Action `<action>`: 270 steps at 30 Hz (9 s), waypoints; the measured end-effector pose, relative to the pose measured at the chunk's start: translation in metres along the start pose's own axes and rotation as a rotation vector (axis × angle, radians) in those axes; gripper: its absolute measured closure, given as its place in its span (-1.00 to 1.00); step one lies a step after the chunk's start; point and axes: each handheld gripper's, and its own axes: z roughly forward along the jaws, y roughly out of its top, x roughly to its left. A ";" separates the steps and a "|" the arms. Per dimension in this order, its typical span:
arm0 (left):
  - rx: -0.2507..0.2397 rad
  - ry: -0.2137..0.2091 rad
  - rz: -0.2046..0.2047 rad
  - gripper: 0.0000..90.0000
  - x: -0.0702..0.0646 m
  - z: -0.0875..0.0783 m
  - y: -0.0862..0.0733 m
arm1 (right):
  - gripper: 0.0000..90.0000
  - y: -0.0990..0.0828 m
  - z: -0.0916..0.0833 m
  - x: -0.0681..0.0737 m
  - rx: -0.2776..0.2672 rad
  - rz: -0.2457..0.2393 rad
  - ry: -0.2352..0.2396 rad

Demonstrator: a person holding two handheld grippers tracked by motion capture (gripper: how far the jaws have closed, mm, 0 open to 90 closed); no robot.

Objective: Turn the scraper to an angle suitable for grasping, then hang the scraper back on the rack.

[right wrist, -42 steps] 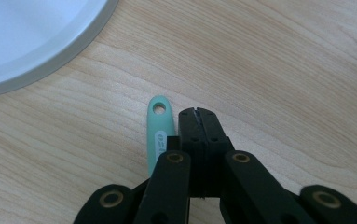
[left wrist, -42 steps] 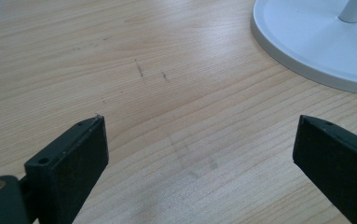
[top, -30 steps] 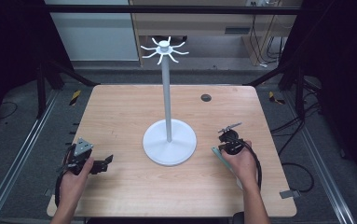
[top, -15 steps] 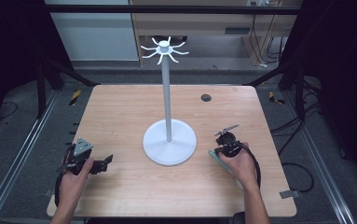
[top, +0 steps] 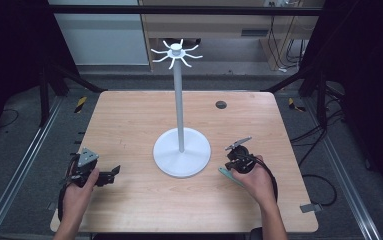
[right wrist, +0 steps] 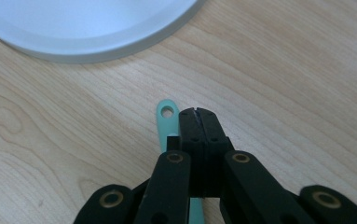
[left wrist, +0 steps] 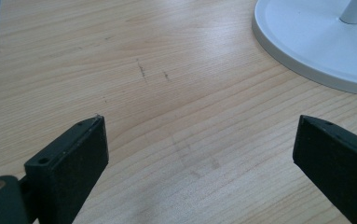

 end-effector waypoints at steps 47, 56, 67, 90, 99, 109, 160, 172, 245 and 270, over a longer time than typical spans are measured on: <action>0.002 0.017 -0.001 -0.93 0.002 -0.005 -0.003 | 0.29 0.003 -0.015 0.013 0.098 -0.151 -0.032; 0.004 0.014 0.006 -0.93 0.000 -0.003 -0.002 | 0.30 0.009 -0.003 0.008 0.168 -0.136 -0.022; 0.009 0.010 0.014 -0.93 -0.001 -0.002 -0.002 | 0.36 0.011 0.006 0.006 0.210 -0.138 0.001; 0.007 0.009 0.016 -0.92 -0.002 -0.003 -0.002 | 0.48 0.014 0.015 0.006 0.253 -0.137 0.026; 0.011 0.006 0.018 -0.92 -0.002 -0.003 -0.002 | 0.61 0.015 0.015 0.004 0.250 -0.129 0.044; 0.009 0.009 0.017 -0.92 -0.002 -0.003 -0.002 | 0.65 0.013 0.008 0.003 0.210 -0.104 0.038; 0.020 0.007 0.017 -0.92 -0.003 -0.003 -0.003 | 0.65 0.016 -0.085 -0.017 -0.194 0.008 0.039; 0.019 0.006 0.018 -0.92 -0.002 -0.004 -0.003 | 0.65 0.031 -0.108 -0.009 -0.296 -0.028 0.019; 0.016 0.000 0.019 -0.92 -0.003 -0.003 -0.003 | 0.65 0.126 -0.179 0.060 -0.691 -0.117 -0.003; 0.025 0.000 0.025 -0.92 -0.003 -0.003 -0.003 | 0.65 0.145 -0.217 0.076 -0.779 -0.151 0.006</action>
